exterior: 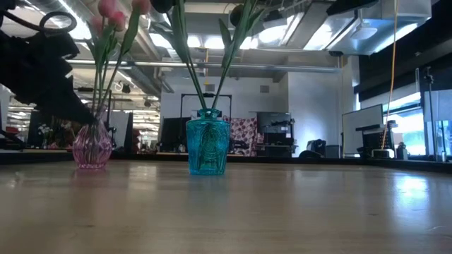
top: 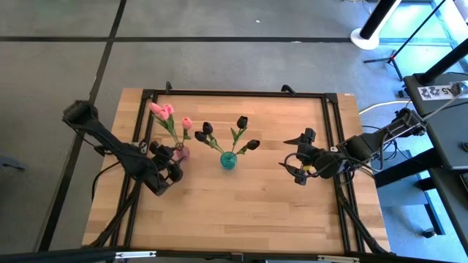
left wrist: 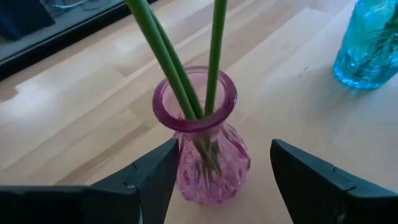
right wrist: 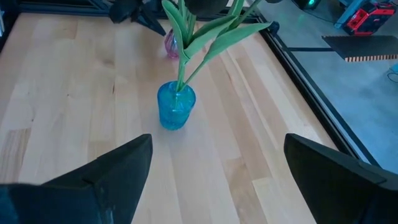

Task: Sort flowers into vase by color
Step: Return to Home Position

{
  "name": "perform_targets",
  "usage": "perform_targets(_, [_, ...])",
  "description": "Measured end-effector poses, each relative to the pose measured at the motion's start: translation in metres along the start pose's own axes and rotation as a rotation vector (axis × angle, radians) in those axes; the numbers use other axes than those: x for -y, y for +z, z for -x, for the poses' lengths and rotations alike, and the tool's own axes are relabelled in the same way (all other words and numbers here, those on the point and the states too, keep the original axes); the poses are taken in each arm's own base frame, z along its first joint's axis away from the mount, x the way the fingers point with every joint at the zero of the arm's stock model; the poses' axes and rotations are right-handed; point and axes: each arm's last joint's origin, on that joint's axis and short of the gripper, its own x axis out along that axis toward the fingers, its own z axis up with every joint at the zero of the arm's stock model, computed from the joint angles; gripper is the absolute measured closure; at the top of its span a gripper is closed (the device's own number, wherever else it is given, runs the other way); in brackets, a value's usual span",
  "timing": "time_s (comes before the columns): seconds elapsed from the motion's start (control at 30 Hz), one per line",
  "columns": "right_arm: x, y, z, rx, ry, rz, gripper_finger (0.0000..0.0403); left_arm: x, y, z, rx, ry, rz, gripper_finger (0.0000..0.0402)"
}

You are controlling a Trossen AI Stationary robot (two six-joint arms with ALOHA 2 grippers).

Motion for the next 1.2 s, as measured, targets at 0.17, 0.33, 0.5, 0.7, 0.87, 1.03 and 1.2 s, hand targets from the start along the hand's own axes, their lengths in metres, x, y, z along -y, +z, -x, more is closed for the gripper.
perform_targets(0.17, [0.0, -0.001, 0.0, -0.005, -0.001, -0.007, 0.004, -0.011, 0.005, 0.005, -0.034, -0.001, -0.01, 0.0154])
perform_targets(0.33, [-0.001, -0.001, 0.0, -0.014, 0.024, -0.008, 0.004, -0.026, 0.006, 0.012, -0.216, -0.024, -0.037, 0.0154])
perform_targets(0.5, [0.001, 0.004, -0.011, -0.028, 0.09, -0.022, 0.004, -0.029, 0.016, 0.024, -0.357, -0.184, -0.001, 0.0178])
perform_targets(0.7, [0.01, 0.022, -0.031, 0.076, 0.113, 0.047, 0.004, -0.025, 0.032, 0.038, -0.367, -0.493, 0.081, 0.0284])
perform_targets(0.87, [0.025, 0.027, -0.025, 0.219, 0.12, 0.082, 0.0054, -0.024, 0.03, 0.042, -0.216, -0.736, 0.071, 0.0389])
perform_targets(1.03, [0.042, 0.001, -0.028, 0.356, 0.175, 0.009, 0.0098, -0.032, 0.02, 0.039, -0.116, -0.845, 0.075, 0.0395])
perform_targets(1.2, [0.055, -0.028, -0.034, 0.416, 0.153, -0.062, 0.0153, -0.035, 0.015, 0.033, 0.09, -0.941, 0.042, 0.0399])
